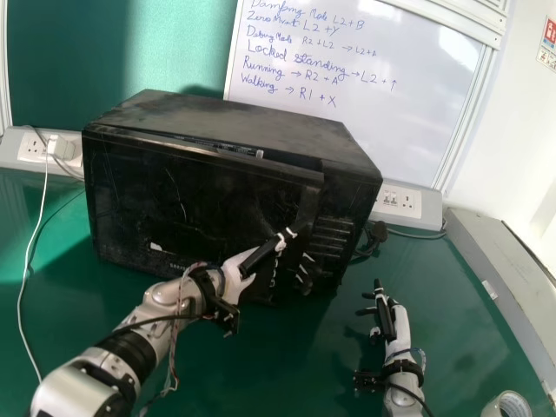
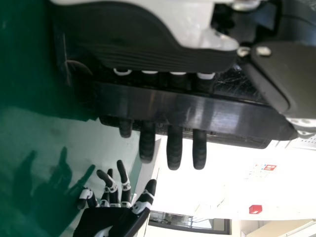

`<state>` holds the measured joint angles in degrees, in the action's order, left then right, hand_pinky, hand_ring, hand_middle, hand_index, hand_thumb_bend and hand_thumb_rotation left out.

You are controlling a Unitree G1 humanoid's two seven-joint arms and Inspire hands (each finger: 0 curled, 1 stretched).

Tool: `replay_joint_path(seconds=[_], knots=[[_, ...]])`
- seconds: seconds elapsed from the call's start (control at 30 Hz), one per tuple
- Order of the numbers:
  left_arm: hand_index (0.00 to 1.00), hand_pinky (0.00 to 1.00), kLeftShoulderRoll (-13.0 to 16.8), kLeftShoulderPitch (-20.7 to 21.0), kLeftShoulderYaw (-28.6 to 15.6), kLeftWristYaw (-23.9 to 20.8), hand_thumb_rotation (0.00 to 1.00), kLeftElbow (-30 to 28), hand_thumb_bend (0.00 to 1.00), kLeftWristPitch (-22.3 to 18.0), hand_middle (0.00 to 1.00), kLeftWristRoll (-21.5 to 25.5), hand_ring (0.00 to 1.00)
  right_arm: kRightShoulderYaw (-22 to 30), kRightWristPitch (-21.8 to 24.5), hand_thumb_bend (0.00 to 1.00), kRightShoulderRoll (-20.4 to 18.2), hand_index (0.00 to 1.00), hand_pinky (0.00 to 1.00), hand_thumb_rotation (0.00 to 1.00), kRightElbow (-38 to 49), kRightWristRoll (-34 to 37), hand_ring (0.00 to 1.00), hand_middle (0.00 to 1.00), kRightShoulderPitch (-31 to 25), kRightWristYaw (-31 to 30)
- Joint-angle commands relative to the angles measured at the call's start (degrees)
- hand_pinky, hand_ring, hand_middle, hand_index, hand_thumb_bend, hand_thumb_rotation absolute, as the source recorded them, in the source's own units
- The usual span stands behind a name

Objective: Open the door of oven

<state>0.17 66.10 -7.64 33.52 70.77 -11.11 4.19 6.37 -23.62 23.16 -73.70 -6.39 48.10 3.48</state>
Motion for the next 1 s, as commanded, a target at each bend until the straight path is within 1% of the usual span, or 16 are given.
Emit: replay_joint_path(seconds=[0.0, 0.17, 0.3, 0.47, 0.6, 0.67, 0.73, 0.83, 0.97], knots=[[0.51, 0.16, -2.83, -0.33, 1.40, 1.49, 0.91, -0.97, 0.93, 0.06, 0.35, -0.28, 0.24, -0.57, 1.63, 0.78, -1.10, 0.62, 0.19, 0.77, -1.64, -0.69, 0.23, 0.38, -1.48, -0.92], [0.48, 0.15, -3.12, -1.49, 0.94, 1.63, 0.89, -1.81, 0.96, -0.39, 0.32, 0.78, 0.22, -0.32, 1.59, 0.77, -1.18, 0.62, 0.19, 0.75, -1.67, -0.40, 0.23, 0.38, -1.43, -1.19], [0.45, 0.14, -3.17, -2.62, 1.18, 1.40, 0.90, -2.85, 0.96, -1.21, 0.30, 0.97, 0.21, -0.15, 1.55, 0.77, -1.21, 0.62, 0.19, 0.75, -1.68, -0.23, 0.24, 0.38, -1.42, -1.32], [0.40, 0.11, -3.63, -4.66, 1.03, 1.84, 0.89, -5.63, 0.94, -1.67, 0.27, 2.05, 0.18, -0.35, 1.72, 0.76, -1.14, 0.61, 0.19, 0.75, -1.68, -0.45, 0.23, 0.37, -1.24, -1.31], [0.37, 0.09, -3.99, -6.25, 1.18, 2.15, 0.86, -8.71, 0.95, -0.32, 0.25, 3.07, 0.15, -0.32, 1.70, 0.76, -1.19, 0.61, 0.19, 0.75, -1.65, -0.42, 0.23, 0.37, -1.15, -1.14], [0.33, 0.08, -4.22, -7.37, 1.53, 1.65, 0.85, -10.59, 0.95, -0.30, 0.23, 3.29, 0.14, -0.46, 1.73, 0.77, -1.20, 0.61, 0.19, 0.76, -1.63, -0.58, 0.23, 0.37, -1.12, -0.93], [0.29, 0.07, -4.28, -8.57, 2.01, 1.38, 0.86, -12.60, 0.94, -0.25, 0.21, 3.24, 0.13, -0.51, 1.67, 0.77, -1.18, 0.61, 0.19, 0.76, -1.62, -0.61, 0.23, 0.37, -1.09, -1.01], [0.25, 0.06, -4.21, -10.18, 2.73, 0.66, 0.88, -15.84, 0.94, 0.98, 0.19, 2.99, 0.11, -0.56, 1.64, 0.75, -1.09, 0.62, 0.19, 0.76, -1.64, -0.62, 0.23, 0.37, -1.00, -1.23], [0.21, 0.05, -4.21, -12.45, 3.52, -0.71, 0.88, -19.95, 0.95, 2.80, 0.17, 3.30, 0.10, -0.61, 1.85, 0.76, -1.01, 0.62, 0.19, 0.76, -1.70, -0.67, 0.24, 0.37, -0.92, -1.15]])
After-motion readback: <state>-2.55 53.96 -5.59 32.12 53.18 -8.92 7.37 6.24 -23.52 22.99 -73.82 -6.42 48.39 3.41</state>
